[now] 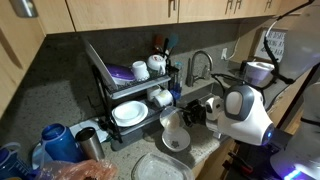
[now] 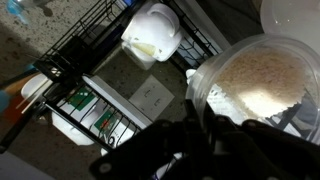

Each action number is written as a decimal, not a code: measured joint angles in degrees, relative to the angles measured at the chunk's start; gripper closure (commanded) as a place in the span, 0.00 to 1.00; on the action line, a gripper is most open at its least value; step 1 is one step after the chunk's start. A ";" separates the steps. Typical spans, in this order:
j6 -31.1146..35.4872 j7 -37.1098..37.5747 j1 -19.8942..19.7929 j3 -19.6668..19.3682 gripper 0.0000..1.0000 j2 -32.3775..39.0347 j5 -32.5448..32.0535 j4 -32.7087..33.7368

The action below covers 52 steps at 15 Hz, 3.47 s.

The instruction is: Pour the sugar out of the clear bowl into the white bowl

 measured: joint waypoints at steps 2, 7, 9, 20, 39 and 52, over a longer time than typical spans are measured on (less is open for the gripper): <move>-1.02 -0.32 0.00 0.25 0.98 0.36 0.02 0.00; -4.97 -2.33 0.04 2.55 0.98 1.26 1.77 0.00; -5.76 -2.52 0.06 3.34 0.98 1.75 2.14 0.00; -8.18 -3.66 0.06 4.32 0.98 2.57 2.52 0.00; -19.91 -5.71 3.07 10.01 0.98 5.98 9.87 0.01; -23.95 -5.70 2.99 10.09 0.98 10.72 9.87 0.01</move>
